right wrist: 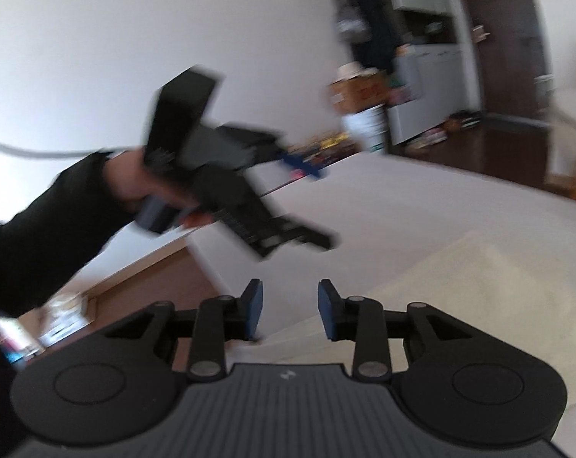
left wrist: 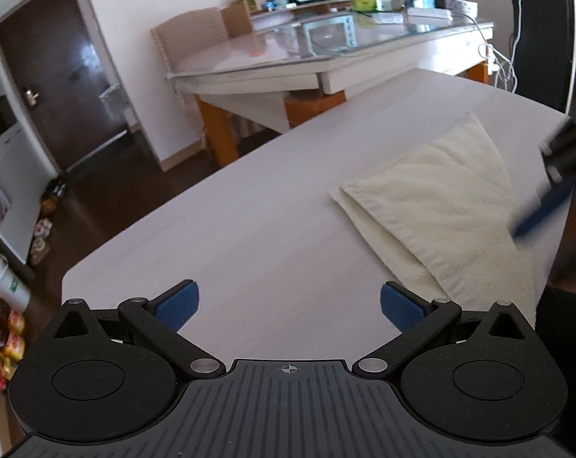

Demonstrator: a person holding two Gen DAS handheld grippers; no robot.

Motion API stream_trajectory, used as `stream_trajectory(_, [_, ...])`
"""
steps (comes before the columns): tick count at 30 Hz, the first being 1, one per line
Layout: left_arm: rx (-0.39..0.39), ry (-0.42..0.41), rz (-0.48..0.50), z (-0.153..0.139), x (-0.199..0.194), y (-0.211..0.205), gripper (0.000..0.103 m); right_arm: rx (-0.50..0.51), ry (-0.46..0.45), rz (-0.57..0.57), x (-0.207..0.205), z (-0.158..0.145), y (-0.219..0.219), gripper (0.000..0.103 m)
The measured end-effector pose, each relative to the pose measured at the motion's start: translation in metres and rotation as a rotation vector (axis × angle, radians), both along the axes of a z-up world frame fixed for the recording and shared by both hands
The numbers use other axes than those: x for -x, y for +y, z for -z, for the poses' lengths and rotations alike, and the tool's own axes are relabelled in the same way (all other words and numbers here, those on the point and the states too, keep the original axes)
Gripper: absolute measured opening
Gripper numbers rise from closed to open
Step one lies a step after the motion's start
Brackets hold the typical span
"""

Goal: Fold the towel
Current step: 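Lower the towel onto the table and open the right gripper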

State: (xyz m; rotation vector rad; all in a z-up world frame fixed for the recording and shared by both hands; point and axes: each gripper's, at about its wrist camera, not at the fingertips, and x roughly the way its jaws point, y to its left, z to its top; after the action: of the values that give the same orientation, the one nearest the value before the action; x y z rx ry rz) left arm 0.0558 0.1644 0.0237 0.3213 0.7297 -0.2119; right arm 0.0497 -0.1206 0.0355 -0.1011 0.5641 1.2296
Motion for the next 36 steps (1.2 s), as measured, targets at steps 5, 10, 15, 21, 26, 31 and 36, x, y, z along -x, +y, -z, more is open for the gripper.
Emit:
stream_trajectory(5, [0.007,0.016,0.071,0.015,-0.018,-0.028,0.103,0.167,-0.11,0.264,-0.033,0.018,-0.01,0.047])
stream_trajectory(10, [-0.014,0.027,0.11,0.035,-0.039,-0.05,0.103,0.234,-0.039,0.372,-0.064,0.044,-0.017,0.045])
stream_trajectory(15, [0.039,0.034,0.086,0.044,-0.064,-0.043,0.103,0.241,-0.067,0.423,-0.075,0.049,-0.016,0.043])
stream_trajectory(21, [0.057,0.027,0.056,0.048,-0.103,-0.037,0.103,0.234,-0.065,0.458,-0.11,0.05,-0.025,0.045])
stream_trajectory(26, [0.013,0.009,0.071,0.045,-0.115,-0.04,0.103,0.25,-0.061,0.451,-0.128,0.047,-0.024,0.047])
stream_trajectory(31, [0.005,-0.018,0.052,0.036,-0.106,-0.035,0.103,0.215,-0.069,0.397,-0.131,0.032,-0.012,0.047])
stream_trajectory(36, [0.028,-0.004,-0.011,0.035,-0.1,-0.026,0.103,0.236,-0.093,0.338,-0.144,0.033,0.027,0.046])
